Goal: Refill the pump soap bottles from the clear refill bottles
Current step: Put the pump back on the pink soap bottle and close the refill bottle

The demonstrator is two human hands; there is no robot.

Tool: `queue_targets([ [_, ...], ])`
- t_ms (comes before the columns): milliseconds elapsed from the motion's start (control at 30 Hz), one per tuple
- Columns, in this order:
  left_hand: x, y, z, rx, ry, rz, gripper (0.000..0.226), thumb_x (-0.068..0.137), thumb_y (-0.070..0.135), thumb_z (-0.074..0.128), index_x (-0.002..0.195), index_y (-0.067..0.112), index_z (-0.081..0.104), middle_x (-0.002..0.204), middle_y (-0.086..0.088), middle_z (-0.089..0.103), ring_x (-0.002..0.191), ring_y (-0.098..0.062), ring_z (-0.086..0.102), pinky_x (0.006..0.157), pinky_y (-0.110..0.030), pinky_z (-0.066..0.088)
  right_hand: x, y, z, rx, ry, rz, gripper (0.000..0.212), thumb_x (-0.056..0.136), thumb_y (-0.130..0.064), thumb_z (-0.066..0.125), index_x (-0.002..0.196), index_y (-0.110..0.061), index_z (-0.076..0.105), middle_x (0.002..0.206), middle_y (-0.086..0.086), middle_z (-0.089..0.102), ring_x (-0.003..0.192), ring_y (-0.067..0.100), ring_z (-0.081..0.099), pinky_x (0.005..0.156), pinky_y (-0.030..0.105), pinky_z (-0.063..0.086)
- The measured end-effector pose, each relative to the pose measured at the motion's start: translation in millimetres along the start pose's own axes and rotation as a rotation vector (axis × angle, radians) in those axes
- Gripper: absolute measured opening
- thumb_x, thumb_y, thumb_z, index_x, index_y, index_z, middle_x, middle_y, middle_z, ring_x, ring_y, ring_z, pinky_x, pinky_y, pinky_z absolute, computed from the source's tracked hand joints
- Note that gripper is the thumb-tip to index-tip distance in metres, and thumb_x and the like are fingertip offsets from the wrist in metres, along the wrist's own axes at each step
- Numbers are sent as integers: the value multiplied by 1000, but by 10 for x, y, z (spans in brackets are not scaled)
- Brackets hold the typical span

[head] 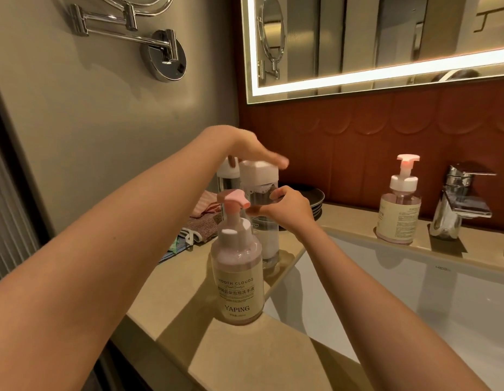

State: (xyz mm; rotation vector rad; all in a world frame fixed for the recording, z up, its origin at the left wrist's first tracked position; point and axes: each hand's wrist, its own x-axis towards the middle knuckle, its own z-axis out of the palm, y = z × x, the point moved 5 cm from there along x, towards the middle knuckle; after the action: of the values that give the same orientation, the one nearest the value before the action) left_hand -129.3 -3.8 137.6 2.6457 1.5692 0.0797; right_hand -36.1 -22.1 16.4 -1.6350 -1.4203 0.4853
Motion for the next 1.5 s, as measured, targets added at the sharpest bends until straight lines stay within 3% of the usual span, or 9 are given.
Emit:
queue_targets([
  [200,-70,-54,27,165,-141,43,54,88,7,57,136,25,40,127,-7,48,110,-20,45,77,-26,41,2,-27,6,-12,-9,-16,75,61,-51,81,121,-15,52,111,-3,57,100,15,54,87,35,49],
  [333,-54,-104,117,-22,-162,45,47,91,31,56,134,29,39,121,-1,47,96,-15,53,62,-24,43,20,-24,-4,-23,-6,-28,70,62,-49,81,117,-15,54,106,-4,56,98,14,54,84,33,50],
  [733,-81,-167,134,-98,-205,153,59,90,8,56,137,34,32,121,-3,42,110,-20,39,86,-36,42,26,-66,-5,38,-105,-20,74,59,-38,85,121,-10,55,114,3,60,104,20,58,89,43,52],
  [933,-175,-538,393,-761,23,37,105,85,25,64,144,30,-23,155,-12,17,133,-30,36,107,-43,34,6,-87,84,97,-70,50,73,64,-35,83,124,-11,50,118,3,56,93,15,55,79,38,56],
  [1100,-340,-949,1062,-1019,118,-144,82,86,21,63,149,21,11,146,-18,35,119,-33,51,101,-49,42,-34,-189,315,243,-167,149,71,75,-21,77,133,-8,37,128,10,48,106,21,50,69,27,48],
  [1233,-323,-1054,1226,-1005,193,-160,84,80,19,70,147,19,20,140,1,40,123,-24,48,101,-46,43,-65,-260,466,328,-287,241,46,89,-14,60,130,1,43,100,11,56,76,14,51,51,18,39],
  [1300,-319,-1087,1212,-892,330,-207,93,72,28,78,145,14,22,141,-3,41,125,-25,47,103,-44,42,-61,-275,496,370,-299,263,32,95,-11,49,125,2,49,85,9,56,69,13,51,56,19,44],
  [1400,-287,-1207,1256,-870,499,-267,90,65,30,83,137,14,32,136,-6,48,121,-25,50,99,-44,44,-47,-257,526,399,-348,241,21,96,-13,49,110,-2,59,109,20,60,101,27,58,87,34,47],
  [1500,-208,-1364,1279,-878,544,-319,81,70,26,80,134,13,32,133,-9,49,119,-27,50,98,-43,45,6,-131,505,371,-323,270,15,94,-12,52,104,-5,59,94,10,61,81,19,56,73,30,47],
])
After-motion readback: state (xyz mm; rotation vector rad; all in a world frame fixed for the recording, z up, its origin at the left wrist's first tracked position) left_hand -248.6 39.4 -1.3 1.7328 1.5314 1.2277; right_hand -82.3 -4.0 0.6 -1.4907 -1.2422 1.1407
